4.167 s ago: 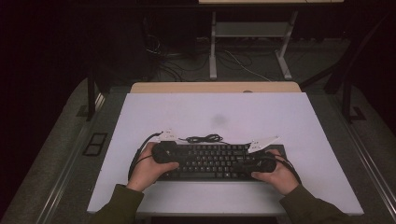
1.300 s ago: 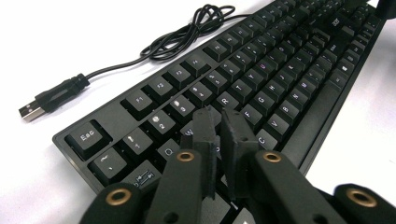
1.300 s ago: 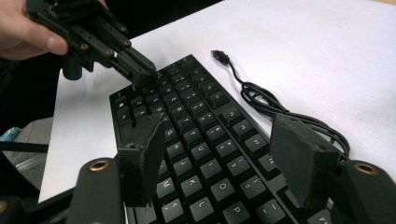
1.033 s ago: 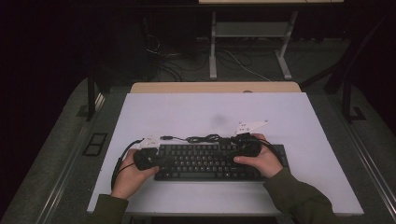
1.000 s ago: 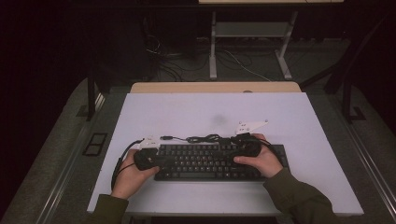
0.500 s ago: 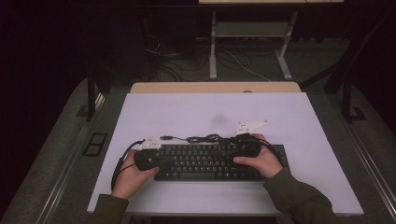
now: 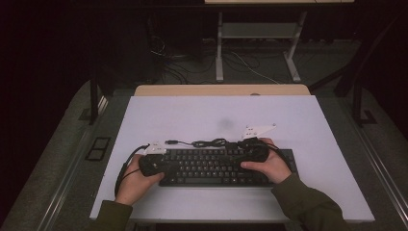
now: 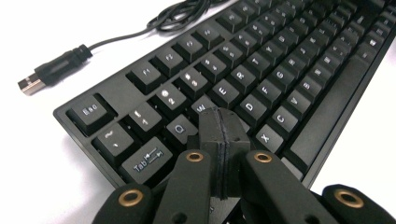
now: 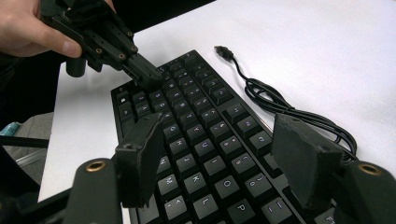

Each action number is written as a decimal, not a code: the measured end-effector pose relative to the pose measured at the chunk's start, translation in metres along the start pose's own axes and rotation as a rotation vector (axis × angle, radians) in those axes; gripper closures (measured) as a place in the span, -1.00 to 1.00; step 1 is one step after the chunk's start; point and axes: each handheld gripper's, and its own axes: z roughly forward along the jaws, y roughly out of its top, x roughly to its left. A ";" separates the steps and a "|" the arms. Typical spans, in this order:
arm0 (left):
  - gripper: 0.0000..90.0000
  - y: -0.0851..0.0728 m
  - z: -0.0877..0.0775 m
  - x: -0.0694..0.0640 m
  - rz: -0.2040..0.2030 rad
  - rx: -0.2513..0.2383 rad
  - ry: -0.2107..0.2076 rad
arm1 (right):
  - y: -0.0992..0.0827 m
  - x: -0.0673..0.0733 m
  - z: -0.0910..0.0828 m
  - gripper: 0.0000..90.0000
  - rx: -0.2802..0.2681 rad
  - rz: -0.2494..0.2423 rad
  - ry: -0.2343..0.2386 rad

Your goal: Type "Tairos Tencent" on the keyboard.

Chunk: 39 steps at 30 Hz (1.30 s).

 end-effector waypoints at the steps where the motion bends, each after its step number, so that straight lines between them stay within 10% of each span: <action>1: 0.98 0.000 0.000 0.000 0.001 0.001 0.000 | 0.000 0.000 0.000 -0.24 0.000 0.000 0.000; 23: 0.94 0.003 -0.004 -0.002 0.000 -0.022 -0.002 | 0.001 -0.001 -0.003 -0.24 -0.005 0.003 -0.003; 39: 0.50 0.008 -0.006 -0.008 0.018 -0.075 -0.012 | 0.002 -0.003 0.001 -0.18 0.006 0.008 -0.007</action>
